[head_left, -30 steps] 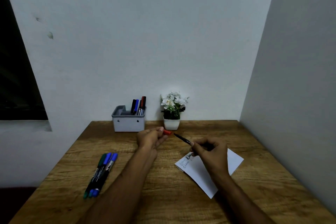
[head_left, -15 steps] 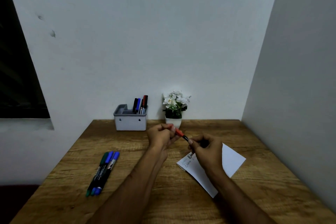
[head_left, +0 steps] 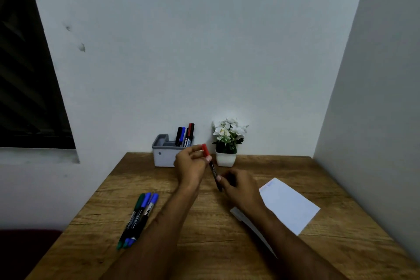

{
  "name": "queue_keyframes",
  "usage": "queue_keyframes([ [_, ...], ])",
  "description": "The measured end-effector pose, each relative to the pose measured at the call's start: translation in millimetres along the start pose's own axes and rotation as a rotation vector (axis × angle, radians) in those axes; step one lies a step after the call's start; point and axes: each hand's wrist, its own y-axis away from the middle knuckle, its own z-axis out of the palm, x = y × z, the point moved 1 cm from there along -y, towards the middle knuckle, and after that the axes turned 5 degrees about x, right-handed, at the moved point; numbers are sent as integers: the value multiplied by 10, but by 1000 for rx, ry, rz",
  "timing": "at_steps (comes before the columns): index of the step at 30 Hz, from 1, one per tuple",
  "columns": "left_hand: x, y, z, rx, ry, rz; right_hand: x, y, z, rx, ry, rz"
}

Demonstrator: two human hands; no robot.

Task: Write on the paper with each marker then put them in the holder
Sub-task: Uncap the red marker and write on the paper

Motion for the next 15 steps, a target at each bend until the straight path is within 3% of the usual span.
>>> queue_keyframes([
  [7,229,-505,-331,110,-240,294,-248,-123,276,-167,347,-237],
  [15,464,-1107,-577,232,-277,423,-485,-494,615,-211,417,-371],
])
